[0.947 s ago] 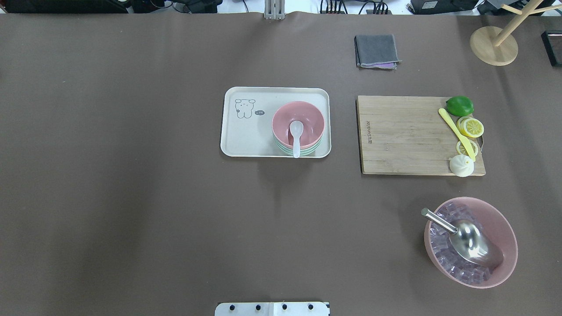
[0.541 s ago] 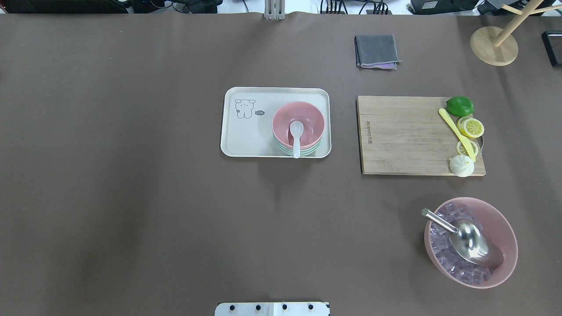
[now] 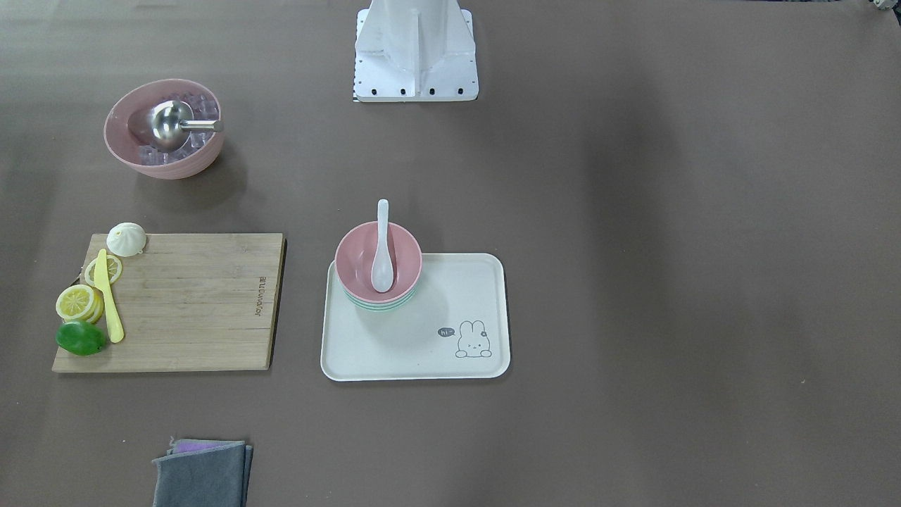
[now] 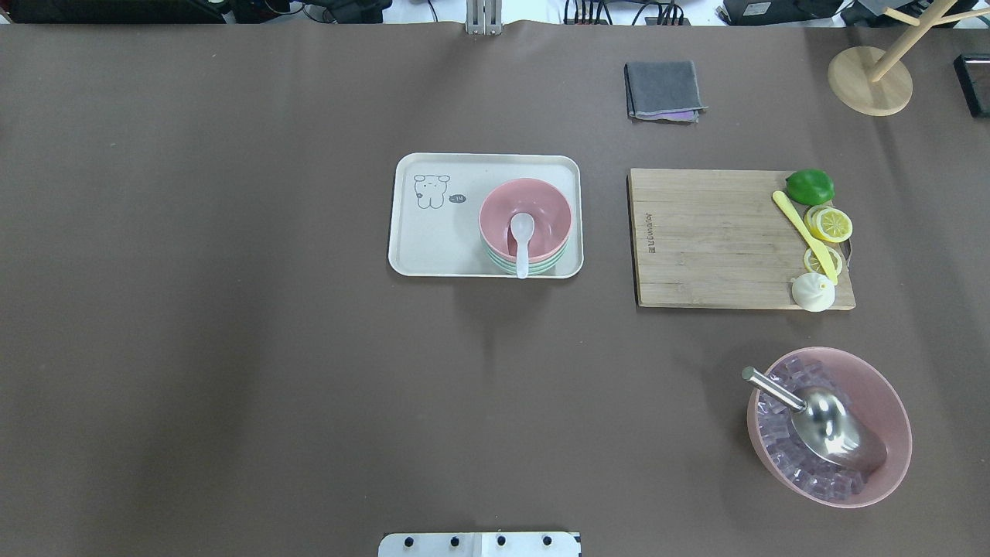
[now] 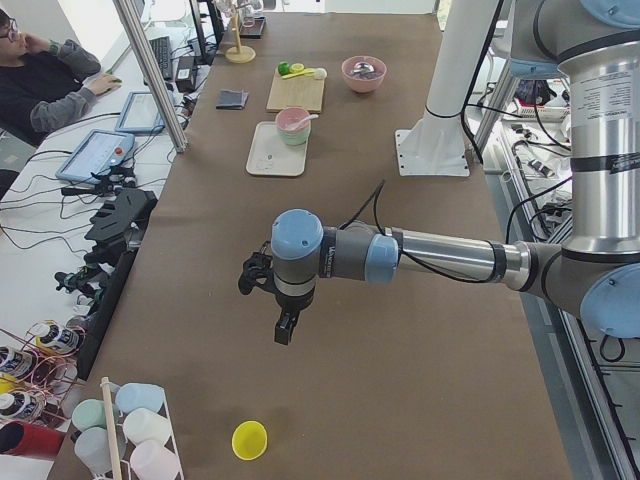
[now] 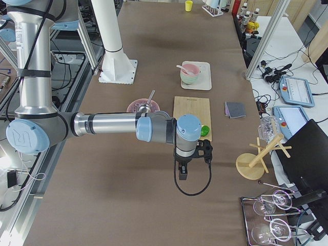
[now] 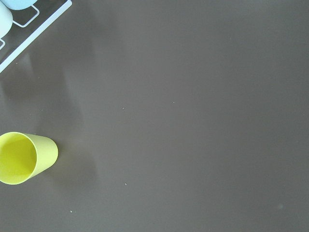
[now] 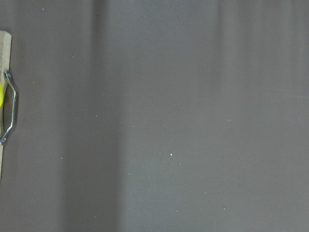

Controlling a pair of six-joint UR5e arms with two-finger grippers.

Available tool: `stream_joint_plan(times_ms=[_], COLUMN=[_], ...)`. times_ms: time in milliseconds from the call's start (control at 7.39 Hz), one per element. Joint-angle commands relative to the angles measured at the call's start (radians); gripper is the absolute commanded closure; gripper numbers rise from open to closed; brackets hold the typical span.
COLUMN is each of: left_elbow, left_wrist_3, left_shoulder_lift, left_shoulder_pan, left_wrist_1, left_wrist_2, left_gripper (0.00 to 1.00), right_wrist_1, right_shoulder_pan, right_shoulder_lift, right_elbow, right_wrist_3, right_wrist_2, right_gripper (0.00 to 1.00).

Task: Stack pink bowl on green and place spoon

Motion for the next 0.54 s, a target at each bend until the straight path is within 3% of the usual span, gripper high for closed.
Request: stream_joint_plan(times_ms=[0,406], left_elbow=[0.001,0.001], left_wrist_3=[-0.002,-0.004], left_shoulder_lift=[0.000,0.000], left_shoulder_pan=[0.000,0.000], left_wrist_1=[0.000,0.000], left_wrist_2=[0.000,0.000], left_gripper=[0.01,0.01], right_wrist_1=[0.127,0.129], right_shoulder_pan=[0.000,-0.009], right_shoulder_lift=[-0.050,-0.034], right_elbow=[-0.045,-0.022], right_wrist_3=[0.006,0.113], right_wrist_2=[0.002,0.013], right_gripper=[0.00,0.00])
